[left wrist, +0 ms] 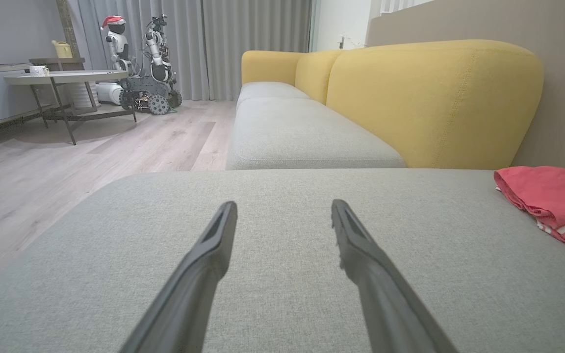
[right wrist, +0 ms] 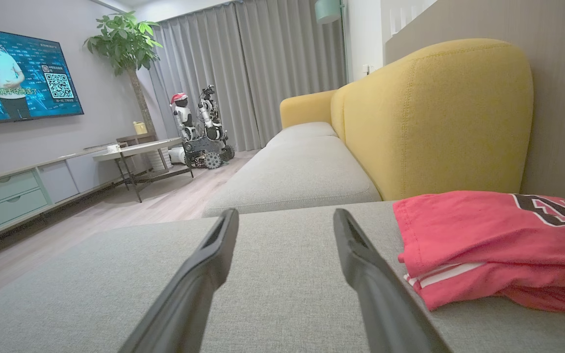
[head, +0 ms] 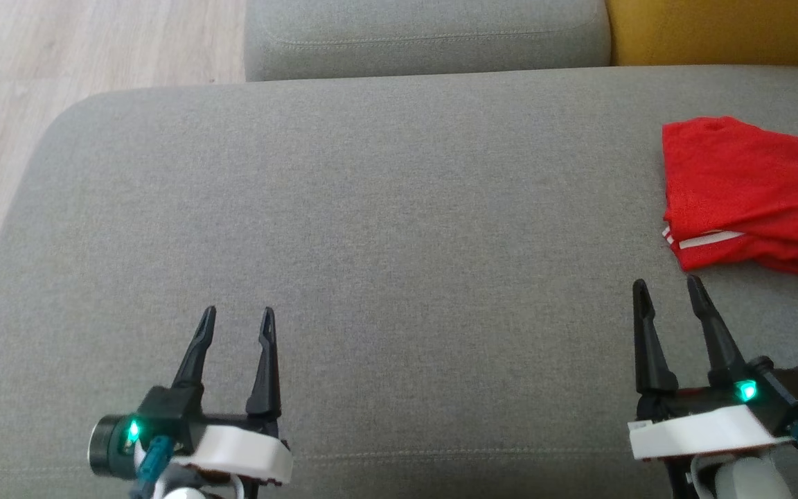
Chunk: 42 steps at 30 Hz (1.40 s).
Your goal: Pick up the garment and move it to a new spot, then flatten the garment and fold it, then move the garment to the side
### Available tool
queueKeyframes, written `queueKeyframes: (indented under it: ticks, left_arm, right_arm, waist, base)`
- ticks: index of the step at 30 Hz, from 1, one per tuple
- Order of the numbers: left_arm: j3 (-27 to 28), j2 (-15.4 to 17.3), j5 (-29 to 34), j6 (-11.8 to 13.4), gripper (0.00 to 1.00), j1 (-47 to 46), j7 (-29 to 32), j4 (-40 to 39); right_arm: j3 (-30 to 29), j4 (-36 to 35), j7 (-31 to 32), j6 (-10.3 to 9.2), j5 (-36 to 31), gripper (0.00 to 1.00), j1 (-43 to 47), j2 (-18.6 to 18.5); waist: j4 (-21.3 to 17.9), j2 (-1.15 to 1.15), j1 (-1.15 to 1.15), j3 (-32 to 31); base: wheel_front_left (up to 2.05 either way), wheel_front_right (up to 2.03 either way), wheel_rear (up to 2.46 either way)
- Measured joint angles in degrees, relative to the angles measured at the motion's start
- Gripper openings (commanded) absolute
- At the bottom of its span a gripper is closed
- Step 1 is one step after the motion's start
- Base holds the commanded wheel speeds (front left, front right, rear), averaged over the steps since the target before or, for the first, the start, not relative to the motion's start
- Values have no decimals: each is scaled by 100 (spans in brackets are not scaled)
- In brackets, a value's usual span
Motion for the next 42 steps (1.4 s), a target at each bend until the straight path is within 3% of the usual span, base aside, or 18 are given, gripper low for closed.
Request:
queueKeyframes:
  ticks: [4, 5, 11, 42]
  left_arm:
    - [4, 0, 121, 45, 100, 1, -1, 47]
    - [0, 1, 127, 49, 0, 1, 1, 91]
    - [-14, 4, 27, 48, 0, 293, 12, 544]
    - [244, 47, -2250, -301, 0, 109, 412, 737]
  right_arm:
    - [23, 0, 1, 1, 3, 100, 1, 1]
    - [26, 37, 4, 0, 4, 0, 1, 1]
    - [27, 499, 41, 0, 64, 0, 237, 1]
    - [-154, 501, 419, -5, 2341, 0, 171, -22]
  waist:
    - [12, 0, 0, -12]
    - [12, 0, 0, -13]
    - [10, 0, 0, -12]
    - [-39, 0, 0, -20]
  base:
    - [0, 0, 0]
    - [0, 0, 0]
    - [0, 0, 0]
    - [0, 0, 0]
